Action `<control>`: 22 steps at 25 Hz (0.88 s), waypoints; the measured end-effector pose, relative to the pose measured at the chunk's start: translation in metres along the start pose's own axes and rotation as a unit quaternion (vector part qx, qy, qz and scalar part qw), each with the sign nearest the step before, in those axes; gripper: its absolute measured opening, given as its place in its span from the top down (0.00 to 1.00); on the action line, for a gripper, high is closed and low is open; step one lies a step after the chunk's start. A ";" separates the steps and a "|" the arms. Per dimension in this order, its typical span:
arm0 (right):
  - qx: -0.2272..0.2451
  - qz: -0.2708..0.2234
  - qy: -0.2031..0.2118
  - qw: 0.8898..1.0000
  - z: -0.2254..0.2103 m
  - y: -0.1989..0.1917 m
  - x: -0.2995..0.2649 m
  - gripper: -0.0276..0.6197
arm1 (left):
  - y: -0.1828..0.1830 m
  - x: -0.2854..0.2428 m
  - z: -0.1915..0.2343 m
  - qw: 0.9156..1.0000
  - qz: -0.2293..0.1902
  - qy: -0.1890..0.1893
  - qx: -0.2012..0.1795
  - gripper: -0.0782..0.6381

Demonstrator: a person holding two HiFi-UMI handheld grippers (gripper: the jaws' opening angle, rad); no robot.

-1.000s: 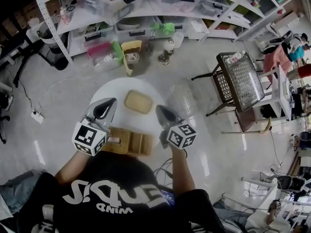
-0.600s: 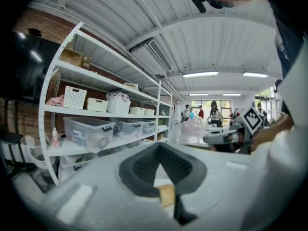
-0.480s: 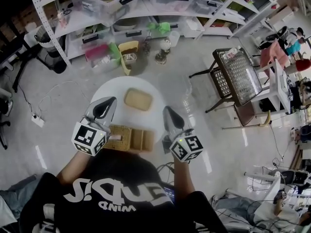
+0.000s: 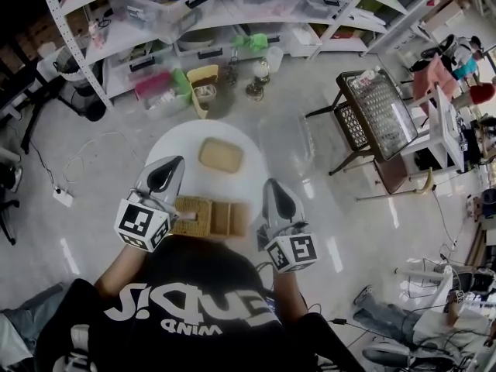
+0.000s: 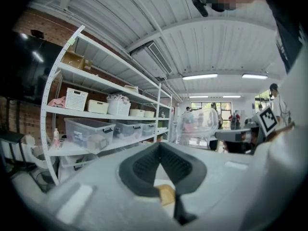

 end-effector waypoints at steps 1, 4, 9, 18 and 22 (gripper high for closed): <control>0.006 -0.003 -0.006 1.000 0.001 -0.002 0.002 0.95 | -0.001 0.001 0.000 1.000 0.000 0.001 -0.001 0.89; 0.012 -0.005 -0.023 1.000 0.002 -0.007 0.005 0.95 | -0.005 0.002 0.001 1.000 0.002 0.005 -0.004 0.89; -0.004 0.002 -0.042 0.999 -0.003 -0.020 0.008 0.95 | -0.011 -0.002 -0.002 1.000 0.005 0.008 -0.013 0.89; -0.026 0.017 -0.069 0.997 -0.019 -0.037 0.005 0.95 | -0.021 -0.014 -0.002 1.000 0.015 0.010 -0.012 0.89; -0.020 0.023 -0.071 0.997 -0.021 -0.040 -0.001 0.95 | -0.027 -0.017 0.005 1.000 0.019 0.021 -0.001 0.89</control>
Point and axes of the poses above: the fingertips, and each gripper's own axes: x backward along the fingers, z to its left, y out of its top, the point moved 7 cm from there along x, backward along the fingers, and after that the axes turned 15 degrees about z, right-handed, at the moved point
